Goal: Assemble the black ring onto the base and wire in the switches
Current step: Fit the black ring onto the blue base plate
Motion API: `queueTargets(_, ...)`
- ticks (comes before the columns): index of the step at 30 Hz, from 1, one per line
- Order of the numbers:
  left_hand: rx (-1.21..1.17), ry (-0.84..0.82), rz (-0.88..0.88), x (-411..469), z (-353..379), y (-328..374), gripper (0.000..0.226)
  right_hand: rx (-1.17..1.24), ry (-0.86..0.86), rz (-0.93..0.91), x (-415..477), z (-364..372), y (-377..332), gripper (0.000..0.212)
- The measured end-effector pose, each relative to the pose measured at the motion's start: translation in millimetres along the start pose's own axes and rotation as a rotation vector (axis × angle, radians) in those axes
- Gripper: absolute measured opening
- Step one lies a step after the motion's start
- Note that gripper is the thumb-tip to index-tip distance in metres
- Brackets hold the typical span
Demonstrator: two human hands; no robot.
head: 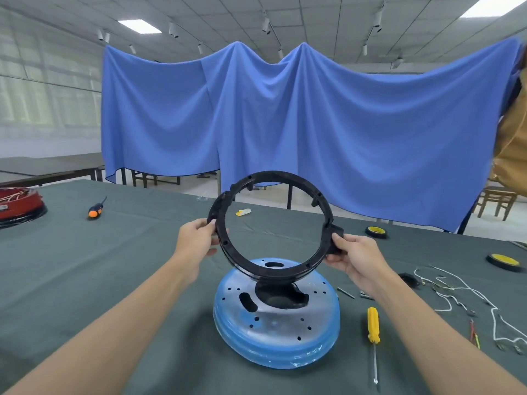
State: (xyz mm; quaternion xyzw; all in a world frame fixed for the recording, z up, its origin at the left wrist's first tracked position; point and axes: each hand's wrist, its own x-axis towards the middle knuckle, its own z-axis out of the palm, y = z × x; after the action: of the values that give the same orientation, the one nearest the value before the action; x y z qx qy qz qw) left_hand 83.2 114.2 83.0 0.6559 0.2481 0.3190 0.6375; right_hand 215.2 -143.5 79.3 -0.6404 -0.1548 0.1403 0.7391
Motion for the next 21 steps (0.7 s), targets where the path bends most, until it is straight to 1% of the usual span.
queueTargets(5,0.031,-0.028,-0.046,-0.1,-2.9,-6.6,0.028,0.061,-0.031,0.067,0.7,-0.1,2.3,0.023)
queueTargets(7,0.04,-0.027,-0.078,-0.3,-5.4,-12.1,0.03,0.04,-0.051,0.106,-0.8,-3.2,5.3,0.024)
queueTargets(13,0.098,-0.02,-0.159,-2.2,-8.8,-23.7,0.025,-0.044,-0.066,0.161,-5.0,-9.9,11.0,0.021)
queueTargets(16,0.212,-0.078,-0.183,-6.6,-12.8,-32.0,0.028,-0.173,-0.027,0.166,-9.1,-14.6,14.7,0.019)
queueTargets(18,0.335,-0.134,-0.17,-9.8,-15.7,-41.0,0.025,-0.279,-0.004,0.163,-12.1,-21.0,19.0,0.019)
queueTargets(21,0.448,-0.188,-0.132,-13.5,-19.4,-53.9,0.02,-0.334,-0.019,0.192,-16.1,-32.2,26.7,0.021)
